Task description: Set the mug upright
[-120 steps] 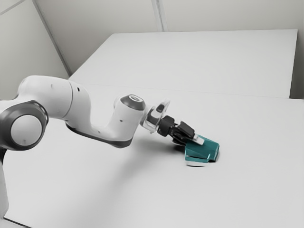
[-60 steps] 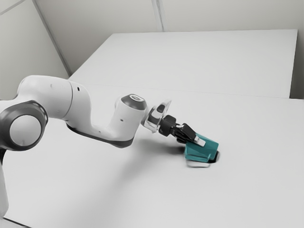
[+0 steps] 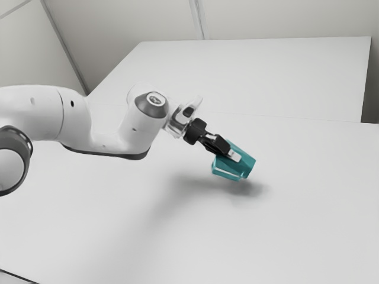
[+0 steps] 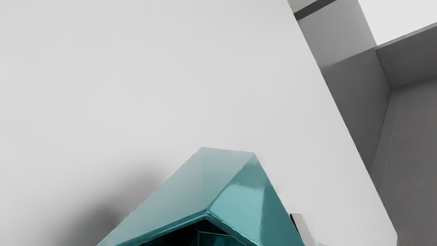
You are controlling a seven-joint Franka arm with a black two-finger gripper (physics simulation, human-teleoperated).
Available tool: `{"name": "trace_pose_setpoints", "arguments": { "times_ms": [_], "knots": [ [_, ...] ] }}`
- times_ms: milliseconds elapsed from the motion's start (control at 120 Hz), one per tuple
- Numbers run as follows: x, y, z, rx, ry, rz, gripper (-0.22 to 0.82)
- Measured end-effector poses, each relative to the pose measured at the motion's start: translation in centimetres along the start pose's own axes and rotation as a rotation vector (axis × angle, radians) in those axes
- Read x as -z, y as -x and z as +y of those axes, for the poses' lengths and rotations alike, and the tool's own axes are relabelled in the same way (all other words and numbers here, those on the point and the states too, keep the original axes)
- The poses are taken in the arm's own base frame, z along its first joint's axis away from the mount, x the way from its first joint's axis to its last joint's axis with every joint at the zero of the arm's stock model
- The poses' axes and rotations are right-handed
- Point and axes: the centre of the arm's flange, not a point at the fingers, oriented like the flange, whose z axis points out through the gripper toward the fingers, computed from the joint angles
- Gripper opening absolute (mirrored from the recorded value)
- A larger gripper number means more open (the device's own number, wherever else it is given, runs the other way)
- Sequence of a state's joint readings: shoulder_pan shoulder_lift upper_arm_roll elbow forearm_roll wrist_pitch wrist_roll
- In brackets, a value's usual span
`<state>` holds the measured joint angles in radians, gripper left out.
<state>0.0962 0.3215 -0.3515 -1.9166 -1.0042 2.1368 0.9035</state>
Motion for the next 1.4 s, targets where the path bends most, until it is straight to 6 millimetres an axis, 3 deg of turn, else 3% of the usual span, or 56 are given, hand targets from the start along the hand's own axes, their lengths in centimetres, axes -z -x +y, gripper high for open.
{"name": "trace_pose_setpoints", "arguments": {
  "times_ms": [242, 408, 808, 1025, 1400],
  "knots": [
    [6.8, -0.4, 1.8, -0.125, -0.409, -0.18, -0.18],
    [8.6, 0.8, 2.5, -0.122, -0.61, -0.275, -0.18],
    [9.4, 4.2, 0.6, 0.065, -0.853, -0.348, -0.18],
    [10.4, 6.0, -1.3, 0.199, -0.901, -0.326, -0.18],
    [9.5, 7.1, -2.9, 0.32, -0.92, -0.28, -0.18]
  ]
}}
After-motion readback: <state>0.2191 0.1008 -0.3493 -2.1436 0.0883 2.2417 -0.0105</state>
